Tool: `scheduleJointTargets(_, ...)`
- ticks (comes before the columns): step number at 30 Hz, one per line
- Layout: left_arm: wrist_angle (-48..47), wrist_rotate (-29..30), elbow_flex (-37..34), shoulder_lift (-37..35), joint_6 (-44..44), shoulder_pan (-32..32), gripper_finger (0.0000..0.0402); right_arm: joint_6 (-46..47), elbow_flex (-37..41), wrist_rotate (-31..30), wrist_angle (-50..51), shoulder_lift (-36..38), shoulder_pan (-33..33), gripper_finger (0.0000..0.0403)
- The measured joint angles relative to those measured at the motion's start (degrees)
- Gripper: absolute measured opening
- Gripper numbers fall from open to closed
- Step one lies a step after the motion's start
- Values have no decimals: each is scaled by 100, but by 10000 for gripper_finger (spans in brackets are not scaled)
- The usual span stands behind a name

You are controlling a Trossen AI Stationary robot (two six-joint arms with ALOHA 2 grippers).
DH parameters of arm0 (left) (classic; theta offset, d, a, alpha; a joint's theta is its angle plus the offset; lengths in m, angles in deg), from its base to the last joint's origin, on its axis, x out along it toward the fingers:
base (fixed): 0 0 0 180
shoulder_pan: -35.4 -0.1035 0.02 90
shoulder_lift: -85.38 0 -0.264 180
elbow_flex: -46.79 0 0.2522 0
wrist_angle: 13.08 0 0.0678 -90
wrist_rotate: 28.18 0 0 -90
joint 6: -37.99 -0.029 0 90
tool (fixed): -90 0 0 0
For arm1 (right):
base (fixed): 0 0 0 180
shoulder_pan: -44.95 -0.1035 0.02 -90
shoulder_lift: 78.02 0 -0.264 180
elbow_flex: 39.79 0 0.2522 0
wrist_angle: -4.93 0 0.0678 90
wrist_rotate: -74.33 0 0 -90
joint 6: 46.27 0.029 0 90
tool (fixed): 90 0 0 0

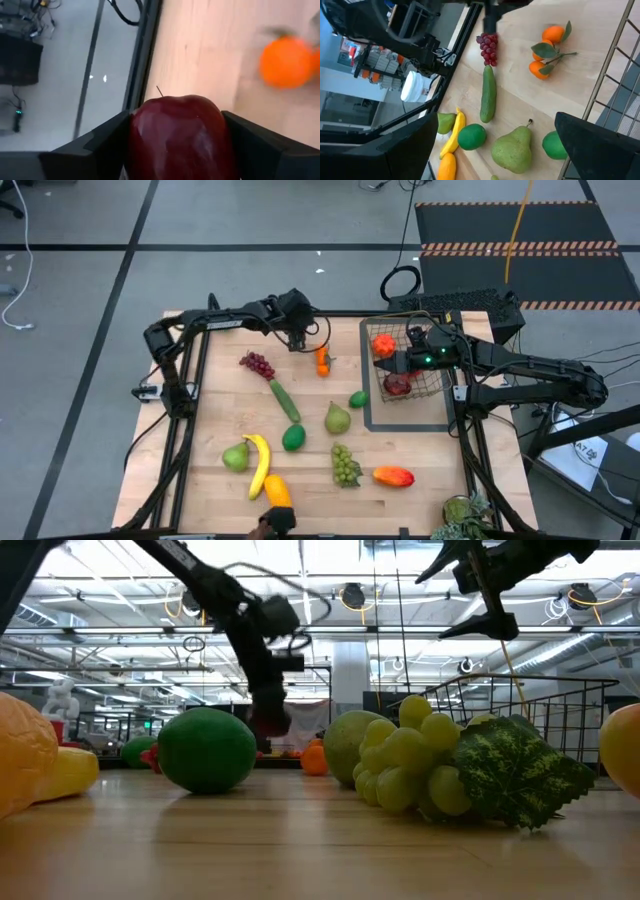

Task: Build produce basket
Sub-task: Put the red apple into the wire basket

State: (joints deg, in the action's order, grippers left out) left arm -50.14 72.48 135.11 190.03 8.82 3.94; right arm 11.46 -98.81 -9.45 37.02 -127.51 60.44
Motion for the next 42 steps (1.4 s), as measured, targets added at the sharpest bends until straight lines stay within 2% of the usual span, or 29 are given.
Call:
scheduleJointTargets(5, -233, -14, 0, -660, 889, 357, 306, -211, 0, -4, 0, 0, 0, 396)
scheduleJointTargets(13, -173, -62, 2, -1681, 2558, 905, 292, -509, 0, -76, 1, -2, 0, 396)
scheduleJointTargets(18, -69, -95, 2, -2164, 3265, 1248, 299, -722, 0, -205, -4, -2, 22, 396)
scheduleJointTargets(24, 478, -221, 1, -2647, 4283, 1585, 310, -753, 0, -208, -48, -2, 26, 396)
scheduleJointTargets(29, 1433, -222, 9, -2791, 5237, 1752, 300, -747, 0, -434, -144, -4, 19, 396)
scheduleJointTargets(37, 3502, -192, 7, -2732, 7188, 1888, 310, -641, 2, -808, -1572, -4, -5, 396)
scheduleJointTargets(42, 4430, -1, 0, -2681, 7919, 1907, 312, -697, 2, -1265, -3464, -136, -231, 396)
